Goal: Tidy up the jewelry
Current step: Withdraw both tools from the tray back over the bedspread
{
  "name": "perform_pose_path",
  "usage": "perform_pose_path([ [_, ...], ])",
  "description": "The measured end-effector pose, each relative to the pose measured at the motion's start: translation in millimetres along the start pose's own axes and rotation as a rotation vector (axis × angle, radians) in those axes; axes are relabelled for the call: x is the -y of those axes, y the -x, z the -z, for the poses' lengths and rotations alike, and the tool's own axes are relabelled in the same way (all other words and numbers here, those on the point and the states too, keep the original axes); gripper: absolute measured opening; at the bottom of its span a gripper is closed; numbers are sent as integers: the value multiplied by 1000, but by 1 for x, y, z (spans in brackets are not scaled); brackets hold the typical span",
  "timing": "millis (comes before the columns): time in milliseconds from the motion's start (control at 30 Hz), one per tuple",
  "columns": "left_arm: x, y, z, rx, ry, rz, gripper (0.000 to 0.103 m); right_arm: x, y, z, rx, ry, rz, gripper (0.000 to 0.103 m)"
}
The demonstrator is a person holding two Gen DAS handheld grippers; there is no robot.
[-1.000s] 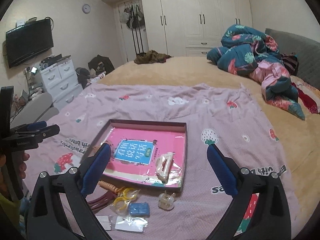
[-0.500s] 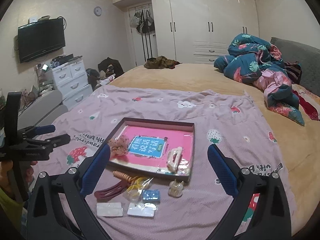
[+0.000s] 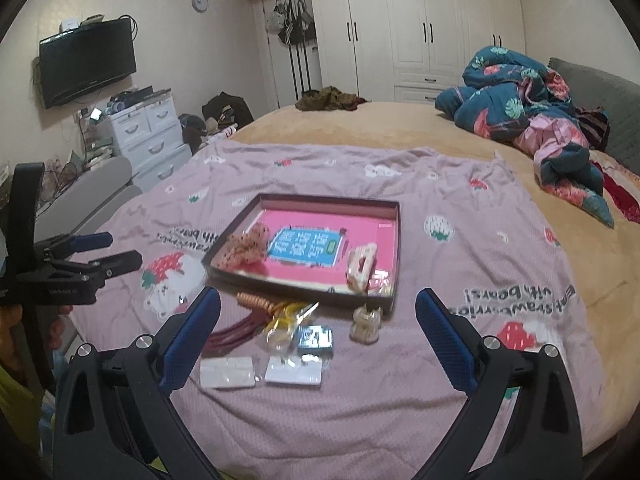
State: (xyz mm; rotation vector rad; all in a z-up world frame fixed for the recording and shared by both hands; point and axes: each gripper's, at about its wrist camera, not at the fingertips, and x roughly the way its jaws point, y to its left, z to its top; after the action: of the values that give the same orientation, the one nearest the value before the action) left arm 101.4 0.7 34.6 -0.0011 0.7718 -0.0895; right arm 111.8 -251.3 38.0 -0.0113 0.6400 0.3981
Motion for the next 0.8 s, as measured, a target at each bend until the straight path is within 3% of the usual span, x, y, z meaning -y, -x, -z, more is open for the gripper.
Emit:
perform_pose_path([
  [800, 16, -34, 63, -139, -43, 58, 93, -4, -36, 60, -145, 5, -5, 97],
])
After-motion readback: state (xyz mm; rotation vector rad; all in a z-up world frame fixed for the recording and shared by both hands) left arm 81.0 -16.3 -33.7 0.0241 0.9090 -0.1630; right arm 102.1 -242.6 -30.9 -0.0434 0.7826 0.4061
